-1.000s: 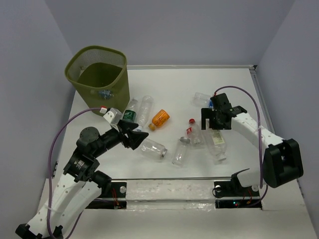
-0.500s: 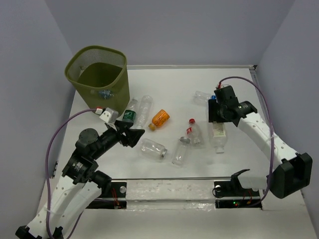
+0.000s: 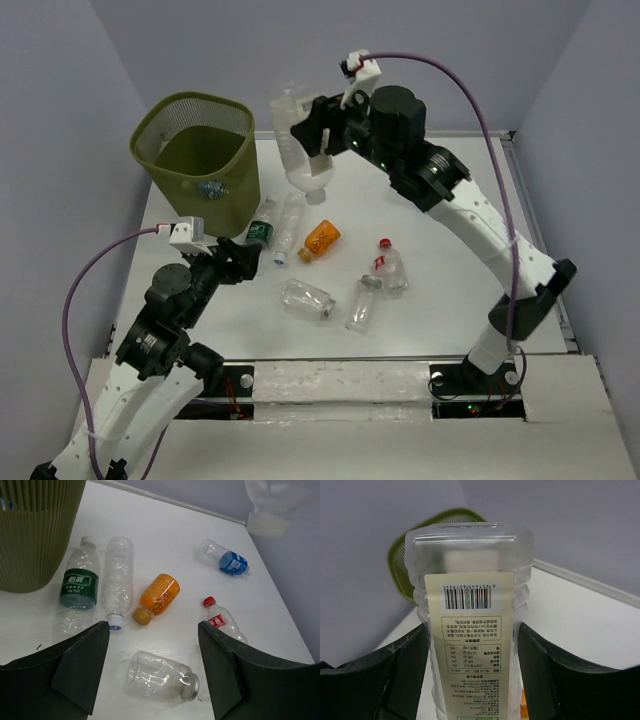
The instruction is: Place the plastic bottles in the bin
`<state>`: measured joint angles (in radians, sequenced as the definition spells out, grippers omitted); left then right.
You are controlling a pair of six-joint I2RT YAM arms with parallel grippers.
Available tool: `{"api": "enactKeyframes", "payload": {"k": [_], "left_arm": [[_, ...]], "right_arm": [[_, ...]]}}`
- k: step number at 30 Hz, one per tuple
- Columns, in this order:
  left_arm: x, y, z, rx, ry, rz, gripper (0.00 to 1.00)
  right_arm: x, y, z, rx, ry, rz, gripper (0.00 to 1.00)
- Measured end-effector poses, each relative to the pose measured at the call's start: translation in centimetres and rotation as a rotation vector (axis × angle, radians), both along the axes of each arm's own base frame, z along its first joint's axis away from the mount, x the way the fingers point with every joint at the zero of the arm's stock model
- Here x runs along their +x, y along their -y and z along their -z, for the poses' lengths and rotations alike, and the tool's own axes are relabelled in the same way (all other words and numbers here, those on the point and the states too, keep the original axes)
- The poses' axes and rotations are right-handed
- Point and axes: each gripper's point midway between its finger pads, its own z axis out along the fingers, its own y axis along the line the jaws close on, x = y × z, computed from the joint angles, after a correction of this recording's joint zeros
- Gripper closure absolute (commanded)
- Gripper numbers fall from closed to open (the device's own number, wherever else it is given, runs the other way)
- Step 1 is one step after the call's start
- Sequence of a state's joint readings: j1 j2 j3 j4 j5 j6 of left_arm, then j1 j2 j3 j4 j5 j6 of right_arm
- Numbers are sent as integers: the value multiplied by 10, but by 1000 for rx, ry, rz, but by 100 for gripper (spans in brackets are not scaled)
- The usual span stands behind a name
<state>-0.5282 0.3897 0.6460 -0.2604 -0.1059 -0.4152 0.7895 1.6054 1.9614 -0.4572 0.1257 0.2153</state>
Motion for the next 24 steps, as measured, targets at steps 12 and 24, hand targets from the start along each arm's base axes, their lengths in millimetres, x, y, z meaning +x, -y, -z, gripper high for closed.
{"api": "enactKeyframes", "payload": {"k": [12, 24], "left_arm": [[9, -11, 52, -37, -268, -170, 16], [20, -18, 86, 38, -389, -262, 3]], "right_arm": [[82, -149, -57, 511, 258, -249, 63], [127, -180, -7, 689, 332, -207, 11]]}}
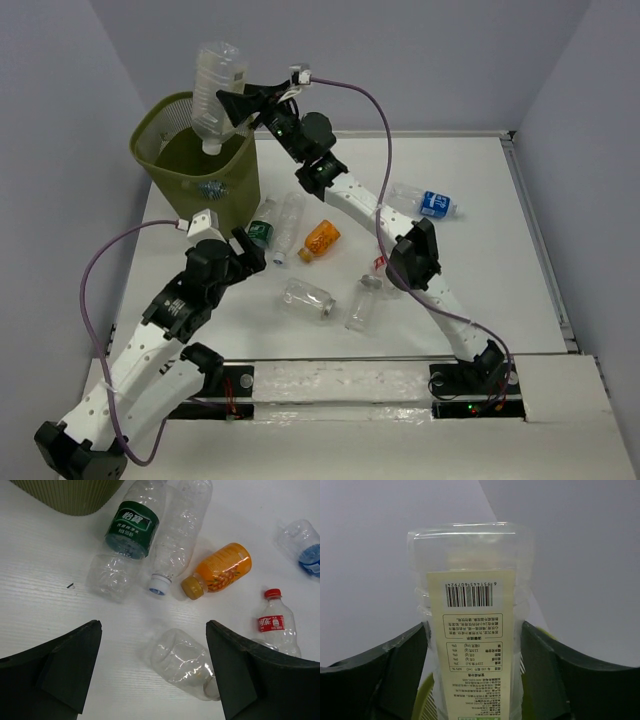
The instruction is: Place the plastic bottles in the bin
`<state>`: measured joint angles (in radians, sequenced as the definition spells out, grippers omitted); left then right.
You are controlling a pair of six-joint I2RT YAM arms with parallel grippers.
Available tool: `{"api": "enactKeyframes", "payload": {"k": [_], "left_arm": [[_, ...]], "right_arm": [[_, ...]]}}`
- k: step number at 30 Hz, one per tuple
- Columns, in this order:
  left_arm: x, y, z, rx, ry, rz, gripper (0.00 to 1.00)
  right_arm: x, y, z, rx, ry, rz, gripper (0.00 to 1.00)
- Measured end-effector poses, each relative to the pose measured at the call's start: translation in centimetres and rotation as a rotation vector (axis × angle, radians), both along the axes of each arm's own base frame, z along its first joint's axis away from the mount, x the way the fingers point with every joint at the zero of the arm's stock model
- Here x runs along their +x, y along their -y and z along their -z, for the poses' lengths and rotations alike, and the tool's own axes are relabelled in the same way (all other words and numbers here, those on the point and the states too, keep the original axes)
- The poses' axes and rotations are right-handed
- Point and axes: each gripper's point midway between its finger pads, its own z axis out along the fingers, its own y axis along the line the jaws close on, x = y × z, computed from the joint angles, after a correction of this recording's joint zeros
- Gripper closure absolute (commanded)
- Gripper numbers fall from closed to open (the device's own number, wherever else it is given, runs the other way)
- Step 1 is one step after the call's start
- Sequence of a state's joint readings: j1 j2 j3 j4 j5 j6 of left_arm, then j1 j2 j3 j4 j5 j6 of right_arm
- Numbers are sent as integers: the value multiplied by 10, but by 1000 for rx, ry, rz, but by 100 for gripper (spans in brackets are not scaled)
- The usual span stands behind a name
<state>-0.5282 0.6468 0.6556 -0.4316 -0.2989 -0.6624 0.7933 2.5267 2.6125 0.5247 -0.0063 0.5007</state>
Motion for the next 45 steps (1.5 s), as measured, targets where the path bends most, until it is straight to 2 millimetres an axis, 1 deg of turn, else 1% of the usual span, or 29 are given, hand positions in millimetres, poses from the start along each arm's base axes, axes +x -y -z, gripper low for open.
{"api": "enactKeyframes", "payload": {"k": [3, 5, 9, 12, 14, 16, 17, 18, 19, 20, 21, 22, 24, 25, 26, 27, 29, 30, 31, 32, 33, 34, 35, 37, 39, 40, 42, 43, 45], "left_arm": [[3, -1, 7, 21, -26, -11, 1], [5, -2, 12, 38, -43, -20, 1], [13, -3, 21, 94, -84, -30, 1], [21, -2, 28, 143, -116, -34, 1], [27, -2, 33, 174, -136, -41, 2], [32, -3, 37, 199, -150, -47, 3], [34, -3, 38, 213, -156, -50, 5], [38, -3, 39, 226, -162, -54, 7], [41, -4, 41, 239, -170, -60, 8], [47, -3, 41, 256, -176, -66, 9], [52, -3, 44, 271, -184, -70, 10], [56, -4, 47, 290, -198, -75, 11], [63, -4, 54, 317, -223, -80, 11], [66, -3, 58, 331, -235, -79, 11], [70, -3, 65, 351, -257, -77, 12], [71, -4, 66, 354, -261, -80, 12], [76, -6, 75, 382, -289, -80, 12], [80, -5, 78, 392, -298, -79, 12], [83, -5, 82, 402, -309, -79, 14], [85, -5, 86, 414, -320, -77, 14], [88, -4, 89, 423, -331, -75, 14], [90, -4, 92, 432, -340, -73, 14], [93, -4, 94, 439, -348, -70, 14], [98, -2, 97, 452, -357, -65, 14], [101, -2, 100, 466, -363, -64, 14], [101, -2, 101, 473, -367, -62, 14], [101, -3, 105, 484, -378, -60, 15], [101, -4, 108, 493, -387, -58, 15], [100, -6, 111, 501, -396, -57, 14]], "right_arm": [[5, -10, 23, -56, -14, 1, 1], [5, -14, 31, -94, -13, -5, 0], [-8, -19, 30, -157, 20, -33, 0], [-23, -15, 26, -212, 26, -62, 1], [-39, -5, 20, -245, 26, -83, 10], [-57, 11, 15, -274, 16, -100, 17], [-67, 22, 14, -280, 12, -105, 23], [-79, 35, 16, -291, -1, -117, 31], [-91, 52, 20, -308, -19, -119, 32], [-97, 64, 22, -311, -20, -116, 35], [-102, 82, 26, -317, -34, -112, 40], [-103, 100, 32, -322, -53, -100, 47], [-96, 138, 47, -327, -96, -85, 46], [-91, 152, 54, -330, -118, -74, 46], [-80, 180, 77, -348, -177, -44, 44], [-67, 206, 95, -364, -222, -6, 44], [-50, 245, 138, -398, -340, 64, 41], [-47, 259, 161, -421, -403, 86, 41], [-48, 265, 176, -439, -441, 93, 39], [-52, 267, 191, -461, -477, 87, 38], [-57, 266, 198, -473, -492, 78, 36], [-64, 263, 206, -493, -507, 62, 32], [-69, 261, 208, -507, -506, 55, 29], [-73, 259, 206, -523, -491, 53, 23], [-75, 262, 202, -546, -470, 70, 19], [-75, 267, 204, -576, -460, 87, 16], [-71, 278, 210, -629, -458, 110, 12], [-69, 285, 216, -670, -460, 124, 9], [-62, 300, 230, -776, -468, 154, 6]]}}
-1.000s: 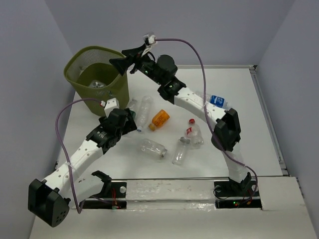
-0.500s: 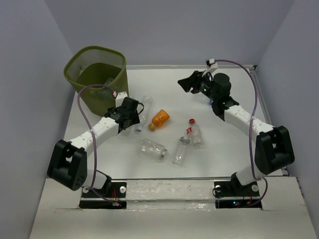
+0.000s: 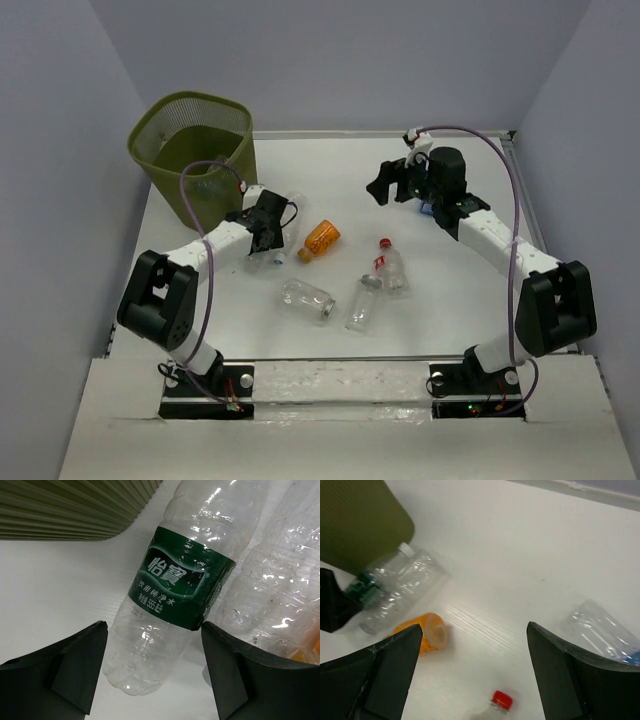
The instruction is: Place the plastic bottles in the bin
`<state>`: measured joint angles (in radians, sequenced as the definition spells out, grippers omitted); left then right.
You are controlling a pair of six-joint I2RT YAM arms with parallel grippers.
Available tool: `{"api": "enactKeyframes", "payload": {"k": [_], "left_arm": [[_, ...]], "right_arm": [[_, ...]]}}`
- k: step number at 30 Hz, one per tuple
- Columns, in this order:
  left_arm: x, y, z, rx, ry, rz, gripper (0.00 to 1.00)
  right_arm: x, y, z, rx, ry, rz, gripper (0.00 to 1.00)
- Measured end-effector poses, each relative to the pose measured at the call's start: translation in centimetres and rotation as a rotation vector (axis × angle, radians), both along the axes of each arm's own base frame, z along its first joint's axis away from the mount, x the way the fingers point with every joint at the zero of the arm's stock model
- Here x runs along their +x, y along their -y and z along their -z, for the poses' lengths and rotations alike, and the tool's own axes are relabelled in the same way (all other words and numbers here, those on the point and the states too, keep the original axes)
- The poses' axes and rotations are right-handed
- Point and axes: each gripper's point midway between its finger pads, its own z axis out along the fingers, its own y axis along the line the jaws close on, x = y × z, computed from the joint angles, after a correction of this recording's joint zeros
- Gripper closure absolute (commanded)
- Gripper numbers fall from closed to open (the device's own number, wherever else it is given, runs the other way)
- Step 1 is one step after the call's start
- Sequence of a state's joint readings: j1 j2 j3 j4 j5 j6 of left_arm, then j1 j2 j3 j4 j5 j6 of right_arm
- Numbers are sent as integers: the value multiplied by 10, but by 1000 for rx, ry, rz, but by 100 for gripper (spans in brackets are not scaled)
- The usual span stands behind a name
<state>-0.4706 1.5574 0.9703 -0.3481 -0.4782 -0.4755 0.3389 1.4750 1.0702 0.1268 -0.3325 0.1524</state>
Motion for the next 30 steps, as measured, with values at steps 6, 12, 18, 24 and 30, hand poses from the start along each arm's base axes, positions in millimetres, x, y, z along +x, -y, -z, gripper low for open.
{"api": "enactKeyframes", "payload": {"k": [6, 12, 18, 24, 30], "left_arm": [[-3, -1, 16, 25, -52, 14, 21], [-5, -1, 21, 37, -84, 40, 54], [-12, 3, 13, -2, -95, 63, 58], [-21, 16, -46, -136, 18, 122, 58], [-20, 50, -136, -336, 192, 279, 58]], "right_arm": [[14, 42, 43, -297, -32, 11, 1], [19, 101, 81, -540, -113, 30, 0], [35, 126, 99, -654, -168, 13, 0], [62, 128, 126, -722, -228, -55, 0], [92, 126, 145, -772, -269, -106, 8]]}}
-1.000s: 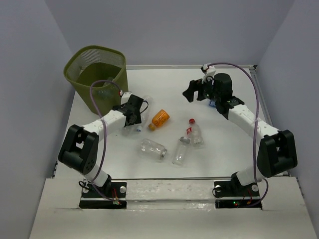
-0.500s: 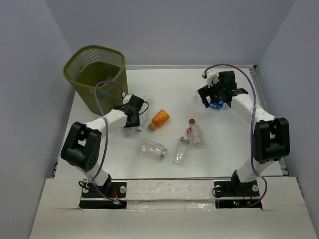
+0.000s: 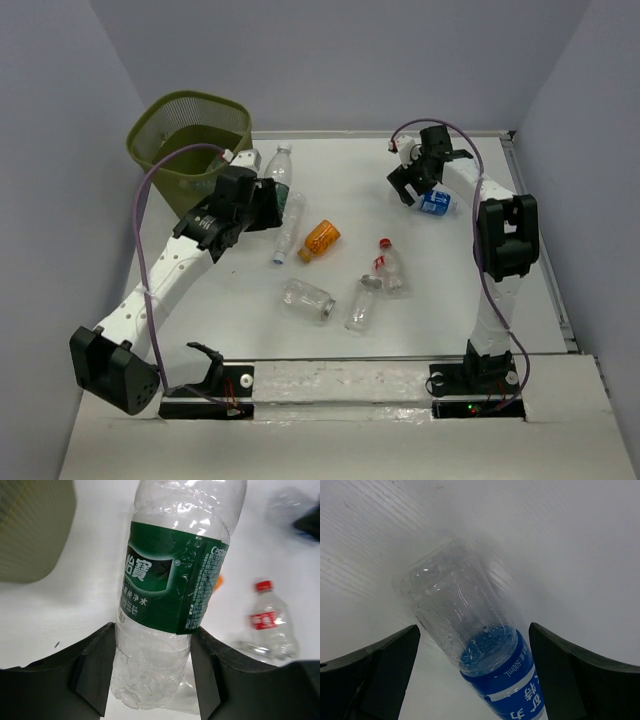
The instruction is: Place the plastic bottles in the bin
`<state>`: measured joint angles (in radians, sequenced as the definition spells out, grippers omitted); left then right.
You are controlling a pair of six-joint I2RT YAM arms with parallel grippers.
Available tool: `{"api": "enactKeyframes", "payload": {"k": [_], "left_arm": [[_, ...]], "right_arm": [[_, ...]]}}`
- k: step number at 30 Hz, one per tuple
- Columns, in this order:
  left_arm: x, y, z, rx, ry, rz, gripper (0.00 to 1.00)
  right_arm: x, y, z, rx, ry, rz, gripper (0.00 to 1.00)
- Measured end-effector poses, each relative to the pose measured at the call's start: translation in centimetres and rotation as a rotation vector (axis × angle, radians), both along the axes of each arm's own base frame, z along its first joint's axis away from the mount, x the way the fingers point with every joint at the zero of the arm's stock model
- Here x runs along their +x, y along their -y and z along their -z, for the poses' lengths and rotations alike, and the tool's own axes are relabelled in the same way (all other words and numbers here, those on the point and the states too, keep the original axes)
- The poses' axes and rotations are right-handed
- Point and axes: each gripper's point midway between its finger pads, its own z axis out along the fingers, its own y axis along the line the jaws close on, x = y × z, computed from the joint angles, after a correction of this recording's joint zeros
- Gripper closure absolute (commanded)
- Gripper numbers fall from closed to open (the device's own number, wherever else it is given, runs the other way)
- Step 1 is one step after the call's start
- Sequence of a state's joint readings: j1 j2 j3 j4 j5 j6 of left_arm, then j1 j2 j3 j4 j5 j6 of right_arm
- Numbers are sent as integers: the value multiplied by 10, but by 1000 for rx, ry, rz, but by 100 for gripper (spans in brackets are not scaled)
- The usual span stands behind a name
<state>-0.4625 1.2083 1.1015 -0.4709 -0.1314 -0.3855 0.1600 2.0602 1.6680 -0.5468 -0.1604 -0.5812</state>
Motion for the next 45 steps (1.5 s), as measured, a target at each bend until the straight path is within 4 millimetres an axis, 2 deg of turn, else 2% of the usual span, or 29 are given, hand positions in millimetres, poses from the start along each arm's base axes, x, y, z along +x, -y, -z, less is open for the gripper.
{"api": "enactKeyframes", "payload": {"k": [1, 4, 6, 7, 8, 10, 11, 13, 15, 17, 20, 22, 24, 25, 26, 27, 28, 29, 30, 31, 32, 35, 37, 39, 42, 45], "left_arm": [[1, 5, -13, -26, 20, 23, 58], [6, 26, -70, -124, 127, 108, 58], [10, 35, -118, -179, 231, 150, 58], [10, 35, -134, -192, 264, 157, 58], [11, 36, -160, -211, 322, 162, 58], [12, 32, -194, -230, 407, 148, 58], [14, 23, -218, -234, 475, 108, 58], [16, 8, -241, -232, 546, 45, 58], [22, -12, -251, -215, 592, -36, 58], [33, -37, -253, -183, 614, -137, 58], [57, -78, -242, -119, 612, -293, 57], [73, -102, -226, -71, 593, -390, 57], [85, -120, -209, -26, 568, -459, 55], [91, -129, -199, 2, 547, -496, 50], [96, -133, -194, 14, 536, -511, 50], [99, -137, -189, 25, 527, -525, 27], [104, -142, -182, 41, 512, -547, 15], [107, -146, -175, 56, 500, -560, 7], [108, -150, -171, 64, 491, -573, 1], [110, -154, -164, 79, 482, -592, 1], [110, -159, -156, 92, 467, -609, 1], [108, -169, -143, 116, 445, -643, 1], [108, -172, -142, 118, 443, -649, 1], [106, -172, -145, 110, 452, -648, 1], [95, -168, -156, 70, 483, -635, 1], [69, -163, -169, 0, 531, -612, 1]], "right_arm": [[1, 1, 6, -8, -17, -1, 8], [1, 1, 18, -18, -54, -2, 10], [4, 1, 21, -19, -68, -3, 19], [7, 0, 21, -21, -69, -5, 28], [10, 0, 20, -21, -65, -5, 33], [15, -1, 21, -26, -68, -10, 45], [16, -1, 21, -27, -68, -11, 45], [18, -1, 19, -27, -65, -10, 46], [17, 0, 19, -31, -69, -6, 51], [17, 2, 19, -34, -68, 7, 55], [18, 3, 10, -30, -54, 31, 64], [18, 2, -6, -14, -27, 46, 66], [18, -4, -43, 23, 43, 58, 66], [16, -8, -65, 47, 87, 62, 66], [14, -13, -88, 66, 133, 56, 66], [11, -24, -124, 106, 210, 48, 66], [6, -35, -149, 137, 266, 32, 66], [0, -49, -178, 176, 328, 9, 66], [-13, -75, -219, 238, 414, -41, 66], [-18, -86, -234, 273, 448, -62, 66], [-36, -116, -273, 358, 522, -128, 66], [-78, -187, -336, 567, 611, -293, 66], [-102, -228, -369, 723, 638, -392, 65], [-116, -258, -390, 863, 631, -449, 65], [-121, -293, -411, 1032, 622, -496, 66], [-118, -322, -430, 1209, 618, -521, 66]]}}
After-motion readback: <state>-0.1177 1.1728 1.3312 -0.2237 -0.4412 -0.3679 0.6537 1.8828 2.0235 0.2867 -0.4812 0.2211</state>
